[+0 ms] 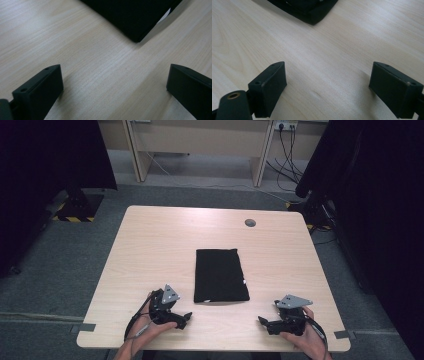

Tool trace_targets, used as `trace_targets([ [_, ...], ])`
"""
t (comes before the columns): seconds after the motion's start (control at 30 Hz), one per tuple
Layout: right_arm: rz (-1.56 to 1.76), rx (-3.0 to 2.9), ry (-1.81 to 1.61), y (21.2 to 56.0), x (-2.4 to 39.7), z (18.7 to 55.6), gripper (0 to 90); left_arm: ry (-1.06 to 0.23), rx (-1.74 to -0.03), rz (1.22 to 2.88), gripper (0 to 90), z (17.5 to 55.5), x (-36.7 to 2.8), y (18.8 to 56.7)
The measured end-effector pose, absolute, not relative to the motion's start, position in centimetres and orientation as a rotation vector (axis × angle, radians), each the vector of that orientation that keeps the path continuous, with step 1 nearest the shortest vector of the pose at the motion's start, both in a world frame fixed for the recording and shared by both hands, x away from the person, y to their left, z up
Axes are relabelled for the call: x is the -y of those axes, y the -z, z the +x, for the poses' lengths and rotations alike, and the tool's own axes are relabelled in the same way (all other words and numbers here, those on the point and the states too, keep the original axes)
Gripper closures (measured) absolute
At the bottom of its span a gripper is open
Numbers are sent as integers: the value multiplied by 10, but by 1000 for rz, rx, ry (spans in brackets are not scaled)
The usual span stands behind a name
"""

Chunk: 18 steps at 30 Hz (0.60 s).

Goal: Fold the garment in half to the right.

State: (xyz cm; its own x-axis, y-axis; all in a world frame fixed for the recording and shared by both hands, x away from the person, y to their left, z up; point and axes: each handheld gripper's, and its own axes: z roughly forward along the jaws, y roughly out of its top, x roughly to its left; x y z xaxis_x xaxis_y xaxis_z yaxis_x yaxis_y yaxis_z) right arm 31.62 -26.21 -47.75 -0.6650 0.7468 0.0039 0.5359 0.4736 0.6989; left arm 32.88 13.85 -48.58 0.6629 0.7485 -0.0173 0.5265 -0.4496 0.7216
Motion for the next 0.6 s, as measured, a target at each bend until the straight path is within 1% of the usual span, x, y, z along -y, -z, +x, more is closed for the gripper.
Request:
trace_targets([
  [0.6, 1115, -2384, -1001, 479, 268, 295, 141, -399, -988, 2157, 0, 321, -140, 486],
])
